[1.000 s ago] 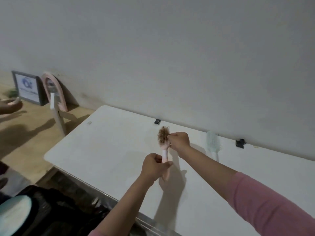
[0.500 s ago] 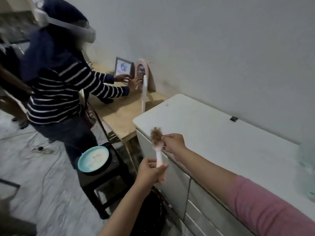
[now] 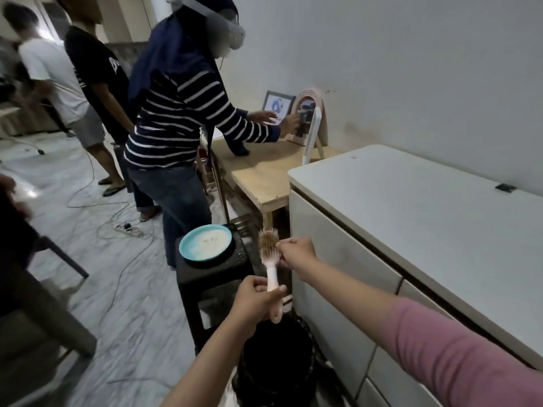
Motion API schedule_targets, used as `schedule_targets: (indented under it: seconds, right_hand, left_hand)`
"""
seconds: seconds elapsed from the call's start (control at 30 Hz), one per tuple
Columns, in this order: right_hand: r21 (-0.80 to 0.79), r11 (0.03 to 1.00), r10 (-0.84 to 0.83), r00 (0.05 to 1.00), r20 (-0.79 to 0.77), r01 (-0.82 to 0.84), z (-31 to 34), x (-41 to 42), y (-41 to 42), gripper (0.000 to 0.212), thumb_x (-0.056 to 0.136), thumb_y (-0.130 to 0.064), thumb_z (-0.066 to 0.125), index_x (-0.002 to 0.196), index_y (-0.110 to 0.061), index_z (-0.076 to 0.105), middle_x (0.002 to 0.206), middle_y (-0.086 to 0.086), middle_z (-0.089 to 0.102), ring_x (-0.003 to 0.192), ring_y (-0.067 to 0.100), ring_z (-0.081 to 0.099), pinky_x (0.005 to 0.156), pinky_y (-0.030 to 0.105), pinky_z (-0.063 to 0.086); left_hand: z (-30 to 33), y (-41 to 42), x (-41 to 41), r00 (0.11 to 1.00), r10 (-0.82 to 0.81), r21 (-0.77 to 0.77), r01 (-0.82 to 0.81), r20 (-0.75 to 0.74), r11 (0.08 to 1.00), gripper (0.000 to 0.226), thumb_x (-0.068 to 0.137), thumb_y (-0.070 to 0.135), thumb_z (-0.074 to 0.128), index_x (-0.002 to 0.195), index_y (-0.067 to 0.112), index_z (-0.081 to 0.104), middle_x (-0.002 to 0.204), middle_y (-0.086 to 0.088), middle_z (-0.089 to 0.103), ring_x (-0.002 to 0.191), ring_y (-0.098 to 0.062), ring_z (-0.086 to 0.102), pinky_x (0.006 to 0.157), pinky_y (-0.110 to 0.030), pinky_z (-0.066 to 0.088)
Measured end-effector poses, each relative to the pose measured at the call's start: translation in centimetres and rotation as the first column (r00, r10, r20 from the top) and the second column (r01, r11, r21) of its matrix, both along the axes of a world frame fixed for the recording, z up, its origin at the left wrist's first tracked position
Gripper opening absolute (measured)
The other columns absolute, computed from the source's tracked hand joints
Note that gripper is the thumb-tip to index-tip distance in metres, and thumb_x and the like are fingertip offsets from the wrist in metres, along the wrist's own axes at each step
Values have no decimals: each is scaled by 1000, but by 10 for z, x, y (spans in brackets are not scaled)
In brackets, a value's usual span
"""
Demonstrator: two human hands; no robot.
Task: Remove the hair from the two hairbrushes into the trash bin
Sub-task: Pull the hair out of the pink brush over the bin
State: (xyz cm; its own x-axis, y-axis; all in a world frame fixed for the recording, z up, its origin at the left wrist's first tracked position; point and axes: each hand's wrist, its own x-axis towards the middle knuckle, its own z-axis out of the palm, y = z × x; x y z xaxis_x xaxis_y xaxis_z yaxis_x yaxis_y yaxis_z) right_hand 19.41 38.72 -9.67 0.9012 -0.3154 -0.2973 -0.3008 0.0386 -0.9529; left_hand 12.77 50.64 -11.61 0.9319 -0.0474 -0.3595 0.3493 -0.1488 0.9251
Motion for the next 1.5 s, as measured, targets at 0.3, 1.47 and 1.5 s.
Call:
schedule_targets:
  seconds: [0.3, 1.47, 1.5]
  right_hand:
    - [-73, 997, 24, 999, -43, -27, -47, -50, -3, 15, 83, -8, 66, 69, -13, 65, 72, 8, 64, 75, 25, 63, 81, 40, 58]
    - [-182, 983, 34, 999, -25, -38, -90, -41, 4, 7, 88, -6, 65, 80, -7, 65, 80, 11, 68, 58, 13, 66, 49, 20, 53]
    - [-174, 984, 26, 999, -22, -30, -91, -40, 2, 12, 88, -5, 65, 77, -9, 64, 78, 10, 68, 58, 13, 65, 50, 21, 54]
  left_hand:
    - [-56, 3, -47, 998, -51, 12, 51, -21, 999, 42, 79, 16, 78, 113, 1, 58, 87, -10, 66, 66, -15, 65, 49, -24, 48]
    - [-100, 19, -52, 947, 255, -127, -282, -195, 951, 10, 94, 0, 44, 89, 0, 52, 65, -8, 41, 38, -11, 36, 31, -17, 22]
    - [-102, 23, -50, 929, 287, -139, -324, -234, 936, 13, 95, 0, 43, 85, 1, 52, 62, -8, 40, 35, -11, 34, 30, -16, 21]
